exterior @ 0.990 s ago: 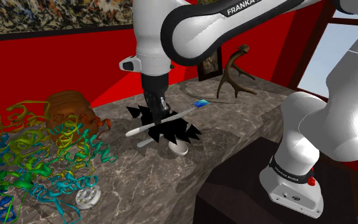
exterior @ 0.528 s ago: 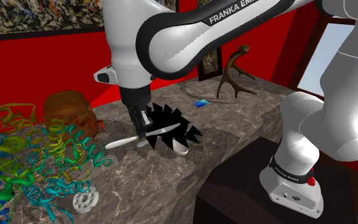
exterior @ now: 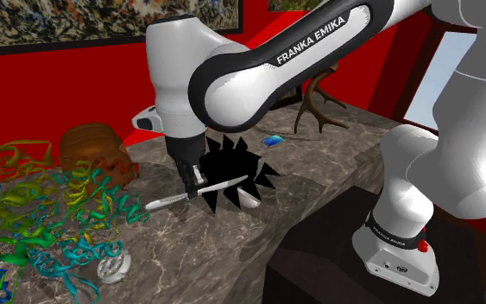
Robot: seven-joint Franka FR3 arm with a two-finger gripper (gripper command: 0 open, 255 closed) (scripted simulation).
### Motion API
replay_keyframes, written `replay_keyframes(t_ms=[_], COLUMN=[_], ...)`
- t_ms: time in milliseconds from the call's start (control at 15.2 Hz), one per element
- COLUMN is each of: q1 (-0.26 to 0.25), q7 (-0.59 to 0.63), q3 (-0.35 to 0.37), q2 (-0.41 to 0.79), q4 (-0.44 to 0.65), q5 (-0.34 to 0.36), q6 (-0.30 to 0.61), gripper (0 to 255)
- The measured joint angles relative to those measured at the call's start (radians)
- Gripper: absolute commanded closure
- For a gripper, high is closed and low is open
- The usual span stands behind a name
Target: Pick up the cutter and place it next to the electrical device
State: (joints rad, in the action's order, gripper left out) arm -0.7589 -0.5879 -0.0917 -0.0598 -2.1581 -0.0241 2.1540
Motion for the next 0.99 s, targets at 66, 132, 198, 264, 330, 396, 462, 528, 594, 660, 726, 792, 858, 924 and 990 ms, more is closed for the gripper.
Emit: replay_keyframes(t_ms=[66,132,198,264,330,396,462,528,594,660,726,792,858,924,990], q1=[-0.002,-0.003,-0.003,-0.004,-0.003,-0.004,-0.003,-0.002,-0.002,-0.002,-0.002,-0.002,-0.002,-0.002,-0.001], q7=[0.001,-0.001,-0.002,-0.001,-0.003,-0.003,-0.006,-0.008,-0.008,-0.011,-0.010,-0.012,-0.012,-0.012,-0.012], q3=[0.002,0.003,0.004,0.004,0.004,0.004,0.003,0.002,0.003,0.003,0.003,0.003,0.003,0.003,0.003], q2=[0.007,0.015,0.017,0.020,0.030,0.038,0.048,0.055,0.059,0.069,0.078,0.086,0.089,0.090,0.090], q4=[-0.008,-0.013,-0.023,-0.036,-0.042,-0.048,-0.052,-0.059,-0.066,-0.069,-0.073,-0.078,-0.081,-0.084,-0.086], q5=[-0.002,-0.003,-0.005,-0.005,-0.006,-0.007,-0.008,-0.009,-0.010,-0.012,-0.013,-0.014,-0.015,-0.015,-0.015], q6=[0.017,0.028,0.041,0.055,0.068,0.081,0.093,0.105,0.116,0.129,0.142,0.155,0.160,0.164,0.166], gripper=[255,255,255,255,255,255,255,255,255,255,255,255,255,255,255])
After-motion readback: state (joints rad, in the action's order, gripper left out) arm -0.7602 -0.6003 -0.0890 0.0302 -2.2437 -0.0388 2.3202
